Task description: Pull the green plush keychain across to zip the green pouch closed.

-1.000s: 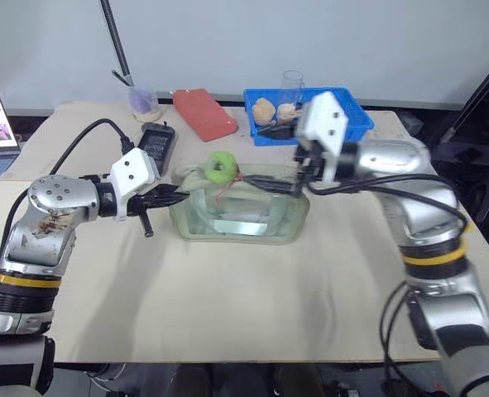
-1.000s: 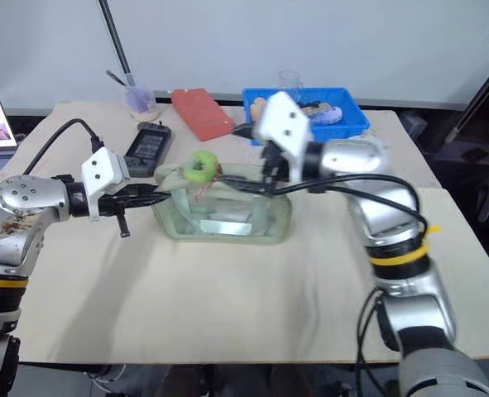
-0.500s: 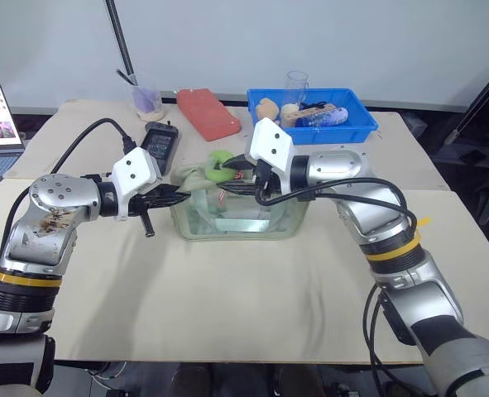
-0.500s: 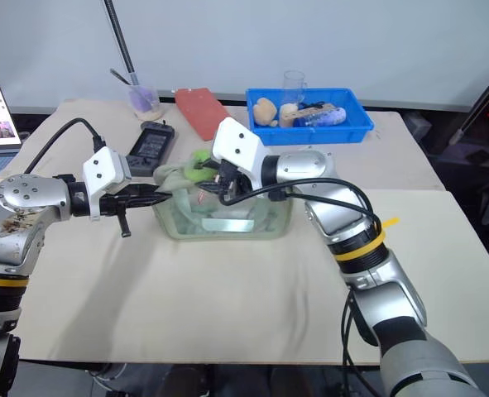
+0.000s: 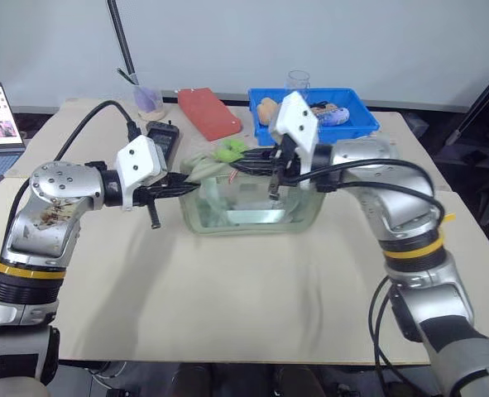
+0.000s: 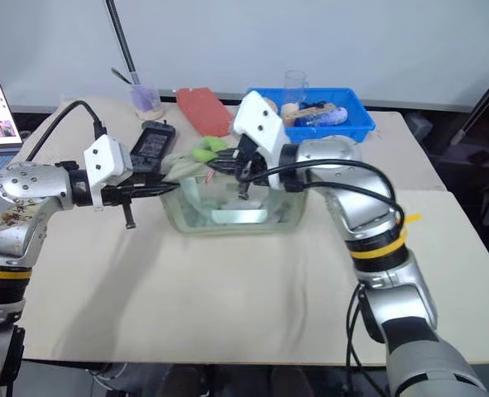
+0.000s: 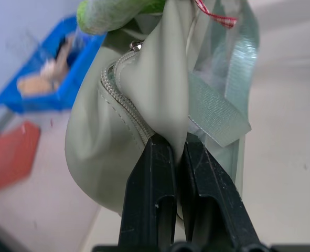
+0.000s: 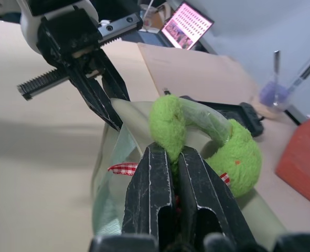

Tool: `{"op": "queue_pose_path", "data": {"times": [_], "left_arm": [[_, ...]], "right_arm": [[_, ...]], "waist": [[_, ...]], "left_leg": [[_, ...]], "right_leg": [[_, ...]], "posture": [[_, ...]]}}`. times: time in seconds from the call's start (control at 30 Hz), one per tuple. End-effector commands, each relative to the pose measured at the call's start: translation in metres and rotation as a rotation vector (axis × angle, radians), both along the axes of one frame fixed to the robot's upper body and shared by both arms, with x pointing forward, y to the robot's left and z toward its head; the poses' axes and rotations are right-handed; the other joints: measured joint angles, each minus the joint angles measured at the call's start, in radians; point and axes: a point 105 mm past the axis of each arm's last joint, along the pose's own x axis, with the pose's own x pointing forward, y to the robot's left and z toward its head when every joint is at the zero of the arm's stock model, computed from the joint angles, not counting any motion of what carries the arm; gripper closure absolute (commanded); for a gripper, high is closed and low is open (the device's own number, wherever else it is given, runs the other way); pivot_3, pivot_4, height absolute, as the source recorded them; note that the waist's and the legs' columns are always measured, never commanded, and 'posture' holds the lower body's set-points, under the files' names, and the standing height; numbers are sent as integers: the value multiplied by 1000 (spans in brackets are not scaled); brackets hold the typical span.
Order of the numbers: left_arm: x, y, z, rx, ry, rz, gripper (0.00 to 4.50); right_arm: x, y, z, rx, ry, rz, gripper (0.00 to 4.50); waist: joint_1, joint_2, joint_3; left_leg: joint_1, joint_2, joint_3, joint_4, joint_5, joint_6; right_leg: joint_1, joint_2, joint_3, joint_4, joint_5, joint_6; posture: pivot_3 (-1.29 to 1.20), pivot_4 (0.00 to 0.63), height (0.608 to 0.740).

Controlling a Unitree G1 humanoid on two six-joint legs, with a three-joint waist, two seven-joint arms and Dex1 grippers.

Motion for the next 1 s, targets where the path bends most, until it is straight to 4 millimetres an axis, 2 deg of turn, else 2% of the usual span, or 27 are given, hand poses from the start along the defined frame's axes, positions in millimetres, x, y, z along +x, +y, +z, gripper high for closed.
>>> {"op": "queue_pose_path", "data": {"times": [0.03,0.2,0.5,0.7,0.83,1.0], "left_arm": [[9,22,-14,23,64,88,4500],[15,16,-12,10,61,71,4500],[-2,47,-15,76,109,151,4500],[-12,50,-31,104,118,154,4500],[-14,46,-30,90,111,147,4500],[-15,46,-31,89,111,147,4500]], "right_arm": [[11,-59,35,101,-103,-244,4473],[-2,-33,25,105,-93,-176,4473],[-3,24,5,112,-101,-71,4473],[-4,47,-9,95,-85,8,4473],[-5,50,-10,79,-98,35,3108],[-6,55,-8,82,-100,59,3108]], "waist": [[0,0,0],[-9,0,0],[-21,0,0],[-17,0,0],[-15,0,0],[-17,0,0]], "left_leg": [[0,0,0,0,0,0],[0,0,0,0,0,0],[0,0,0,-1,0,0],[0,0,0,-1,0,0],[0,0,0,-1,0,0],[2,1,0,-1,0,0]], "right_leg": [[0,0,0,0,0,0],[-1,1,0,1,1,1],[-1,1,0,1,1,1],[-1,0,0,0,0,0],[0,0,0,0,-1,-2],[0,0,0,1,-2,-3]], "posture": [[0,150,740],[0,150,740],[0,150,740],[0,150,740],[0,150,740],[0,150,740]]}}
